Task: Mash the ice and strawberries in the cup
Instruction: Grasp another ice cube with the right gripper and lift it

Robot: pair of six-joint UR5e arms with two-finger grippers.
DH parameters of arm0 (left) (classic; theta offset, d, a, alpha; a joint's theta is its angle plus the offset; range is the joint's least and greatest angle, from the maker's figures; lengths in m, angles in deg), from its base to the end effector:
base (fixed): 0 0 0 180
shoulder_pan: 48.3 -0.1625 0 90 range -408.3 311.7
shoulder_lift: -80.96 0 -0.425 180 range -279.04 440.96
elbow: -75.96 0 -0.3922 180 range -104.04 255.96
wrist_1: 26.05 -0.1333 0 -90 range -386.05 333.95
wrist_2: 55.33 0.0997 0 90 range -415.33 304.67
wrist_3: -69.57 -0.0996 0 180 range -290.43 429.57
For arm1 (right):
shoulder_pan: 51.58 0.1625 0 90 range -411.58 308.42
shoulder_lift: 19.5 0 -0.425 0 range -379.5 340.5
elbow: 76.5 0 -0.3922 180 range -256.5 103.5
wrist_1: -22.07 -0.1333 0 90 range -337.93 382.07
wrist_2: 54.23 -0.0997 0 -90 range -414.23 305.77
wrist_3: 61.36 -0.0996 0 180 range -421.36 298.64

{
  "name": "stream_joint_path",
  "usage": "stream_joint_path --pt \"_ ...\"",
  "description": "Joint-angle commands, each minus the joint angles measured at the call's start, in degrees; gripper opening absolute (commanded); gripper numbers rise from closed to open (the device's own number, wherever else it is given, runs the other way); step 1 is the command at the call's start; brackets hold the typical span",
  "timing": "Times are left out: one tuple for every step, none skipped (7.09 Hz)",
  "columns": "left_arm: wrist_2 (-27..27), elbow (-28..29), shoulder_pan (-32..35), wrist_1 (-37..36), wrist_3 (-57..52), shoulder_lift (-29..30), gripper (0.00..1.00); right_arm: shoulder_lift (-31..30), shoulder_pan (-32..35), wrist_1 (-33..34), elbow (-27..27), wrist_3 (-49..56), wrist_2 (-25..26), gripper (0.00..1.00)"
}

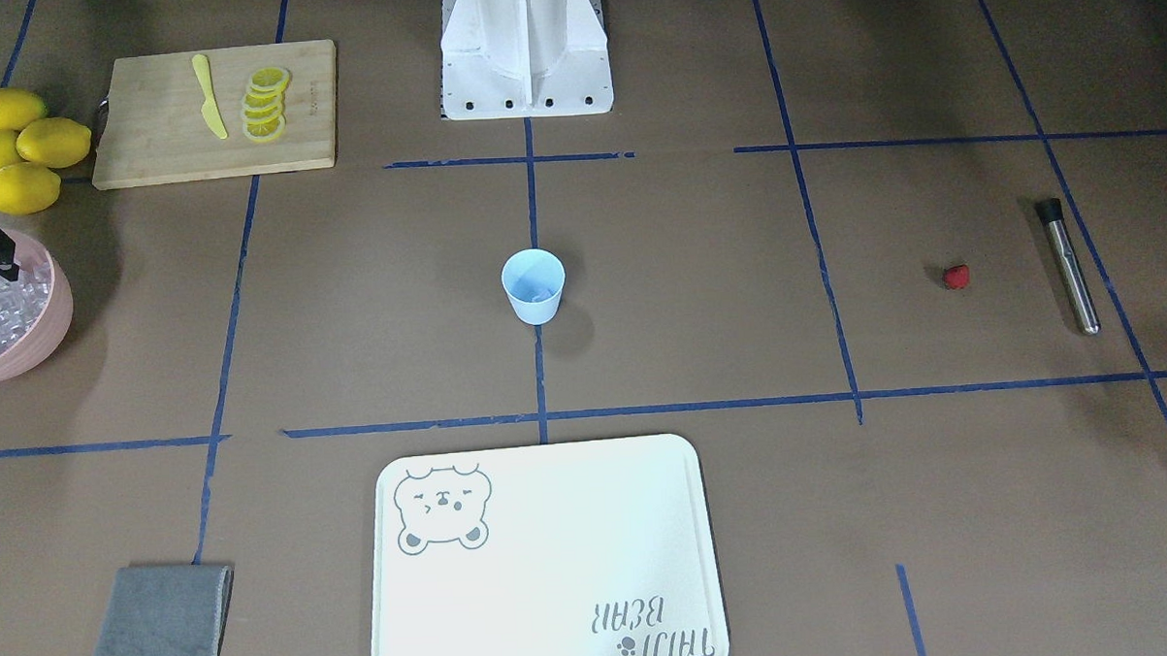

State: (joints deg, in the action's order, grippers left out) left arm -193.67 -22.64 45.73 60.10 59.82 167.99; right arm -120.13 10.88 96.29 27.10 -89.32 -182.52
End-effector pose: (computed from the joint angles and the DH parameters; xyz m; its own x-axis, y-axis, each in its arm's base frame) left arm -0.0918 -0.4647 0.6115 0.6670 0.1456 -0.7307 -0.0433 0.9866 0.1571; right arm -0.1366 -0.4169 0.6019 0.7386 -0.0829 0.6690 0.1036 0.9946 0.0088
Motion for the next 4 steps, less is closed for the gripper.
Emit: stream_joint_path --pt "0.0 0.0 0.0 0.0 0.0 0.0 1.0 0.0 -0.5 0.0 -0.1 -0.1 0.0 0.69" --pt "0.0 -0.1 0.0 0.0 0.0 0.1 1.0 0.0 -1.3 0.0 -0.2 -0.1 0.1 0.69" --pt "0.0 -0.1 0.0 -0.1 0.0 0.1 1.0 0.0 -2.0 -0.1 -0.3 -0.3 0.1 0.69" --pt "0.0 -0.1 0.0 -0.1 0.0 0.1 1.0 0.0 -2.0 -0.1 -0.3 -0.2 0.0 0.69"
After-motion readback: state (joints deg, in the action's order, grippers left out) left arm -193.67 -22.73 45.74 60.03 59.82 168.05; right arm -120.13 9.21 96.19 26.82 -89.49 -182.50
